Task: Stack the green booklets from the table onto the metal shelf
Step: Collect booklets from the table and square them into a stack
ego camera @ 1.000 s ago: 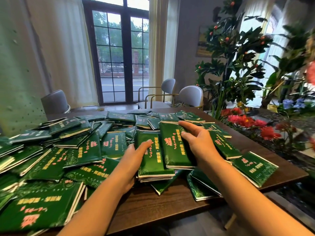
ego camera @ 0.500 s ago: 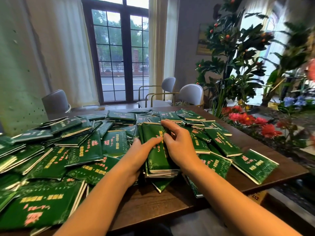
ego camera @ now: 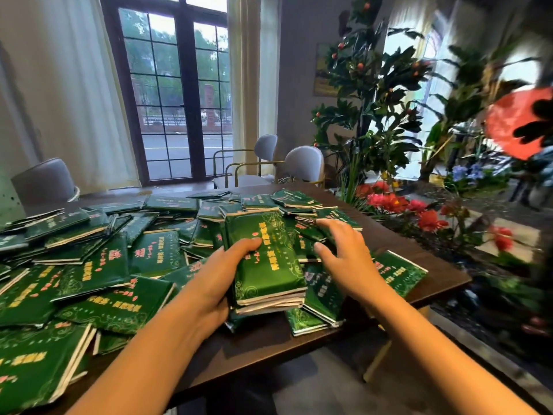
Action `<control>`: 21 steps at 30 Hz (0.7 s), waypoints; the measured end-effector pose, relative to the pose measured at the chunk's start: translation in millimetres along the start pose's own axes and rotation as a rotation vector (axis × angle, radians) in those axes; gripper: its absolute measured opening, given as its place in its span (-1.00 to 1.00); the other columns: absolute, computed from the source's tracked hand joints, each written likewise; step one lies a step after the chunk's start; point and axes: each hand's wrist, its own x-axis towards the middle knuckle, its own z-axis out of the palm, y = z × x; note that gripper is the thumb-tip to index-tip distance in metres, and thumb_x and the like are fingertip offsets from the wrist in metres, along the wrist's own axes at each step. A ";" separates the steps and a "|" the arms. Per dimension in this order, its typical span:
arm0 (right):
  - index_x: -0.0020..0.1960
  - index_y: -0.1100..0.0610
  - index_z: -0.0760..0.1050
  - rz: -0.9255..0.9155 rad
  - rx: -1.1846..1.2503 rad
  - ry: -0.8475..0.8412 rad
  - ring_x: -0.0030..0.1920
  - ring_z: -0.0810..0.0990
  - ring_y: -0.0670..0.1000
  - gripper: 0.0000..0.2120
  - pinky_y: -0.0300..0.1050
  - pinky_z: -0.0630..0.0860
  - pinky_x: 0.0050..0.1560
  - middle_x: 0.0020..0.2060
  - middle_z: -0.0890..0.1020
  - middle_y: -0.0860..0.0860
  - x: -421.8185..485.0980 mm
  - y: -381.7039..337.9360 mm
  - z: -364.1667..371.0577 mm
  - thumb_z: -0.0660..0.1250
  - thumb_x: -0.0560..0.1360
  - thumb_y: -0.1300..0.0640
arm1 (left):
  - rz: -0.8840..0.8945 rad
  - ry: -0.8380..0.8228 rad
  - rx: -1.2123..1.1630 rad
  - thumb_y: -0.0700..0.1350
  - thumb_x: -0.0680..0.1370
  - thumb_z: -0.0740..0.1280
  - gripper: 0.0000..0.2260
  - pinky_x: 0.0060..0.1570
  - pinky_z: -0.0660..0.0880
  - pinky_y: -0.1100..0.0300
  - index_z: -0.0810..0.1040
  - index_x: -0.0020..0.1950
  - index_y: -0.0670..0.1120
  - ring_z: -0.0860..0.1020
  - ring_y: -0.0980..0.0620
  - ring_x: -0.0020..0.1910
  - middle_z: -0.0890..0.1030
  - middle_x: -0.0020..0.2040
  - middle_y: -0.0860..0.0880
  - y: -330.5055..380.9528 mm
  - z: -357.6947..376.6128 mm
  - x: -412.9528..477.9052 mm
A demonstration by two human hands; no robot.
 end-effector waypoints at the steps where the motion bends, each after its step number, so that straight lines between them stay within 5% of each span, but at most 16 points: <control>1: 0.42 0.06 0.30 0.049 -0.101 -0.015 0.39 0.29 0.10 -0.56 0.01 0.24 0.33 0.39 0.36 0.03 1.4 9.4 -4.8 0.22 0.57 0.01 | 0.028 -0.009 0.038 -0.24 0.64 0.13 -0.77 -0.74 0.32 0.30 0.43 -0.19 -0.24 0.43 0.11 -0.75 0.45 -0.69 -0.07 -6.1 1.8 3.1; 5: 0.46 0.04 0.21 0.247 -0.341 -0.111 0.41 0.28 0.15 -0.49 0.08 0.24 0.34 0.40 0.36 0.09 11.3 39.4 -15.4 0.09 0.58 -0.16 | 0.074 -0.029 0.138 -0.26 0.65 0.09 -0.72 -0.75 0.27 0.32 0.42 -0.23 -0.27 0.36 0.13 -0.79 0.39 -0.74 -0.03 -18.3 9.0 10.3; 9: 0.51 0.06 0.05 0.367 -0.426 -0.244 0.40 0.30 0.19 -0.37 0.14 0.17 0.37 0.38 0.39 0.15 21.2 56.2 -16.1 0.03 0.57 -0.26 | 0.072 -0.057 0.055 -0.25 0.64 0.12 -0.67 -0.72 0.33 0.33 0.35 0.36 -0.39 0.43 0.13 -0.74 0.46 -0.69 -0.08 -22.8 9.1 6.7; 14: 0.50 0.02 0.04 0.331 -0.322 -0.204 0.35 0.31 0.22 -0.25 0.11 0.23 0.32 0.33 0.30 0.15 26.9 62.4 -18.0 0.33 0.47 -0.16 | -0.038 -0.055 -0.102 -0.22 0.55 0.29 -0.79 -0.42 0.62 0.10 0.54 0.17 -0.24 0.68 -0.07 -0.34 0.70 -0.19 -0.20 -20.5 16.5 -6.5; 19: 0.39 0.08 0.33 0.199 0.102 0.101 0.16 0.44 0.13 -0.46 -0.25 0.29 0.08 0.12 0.36 0.11 28.2 59.3 -19.5 0.36 0.45 0.26 | -0.085 0.017 -0.116 -0.19 0.56 0.31 -0.78 -0.39 0.63 -0.01 0.55 0.15 -0.27 0.68 -0.09 -0.35 0.69 -0.17 -0.24 -14.9 20.9 -1.4; 21: 0.33 0.06 0.41 0.176 0.236 0.197 0.16 0.48 0.08 -0.56 -0.22 0.35 0.20 0.16 0.48 0.11 25.2 54.9 -21.9 0.33 0.48 0.29 | -0.100 0.044 -0.087 -0.19 0.61 0.24 -0.82 -0.58 0.54 0.19 0.53 0.09 -0.28 0.61 -0.01 -0.54 0.63 -0.41 -0.24 -13.1 22.3 4.0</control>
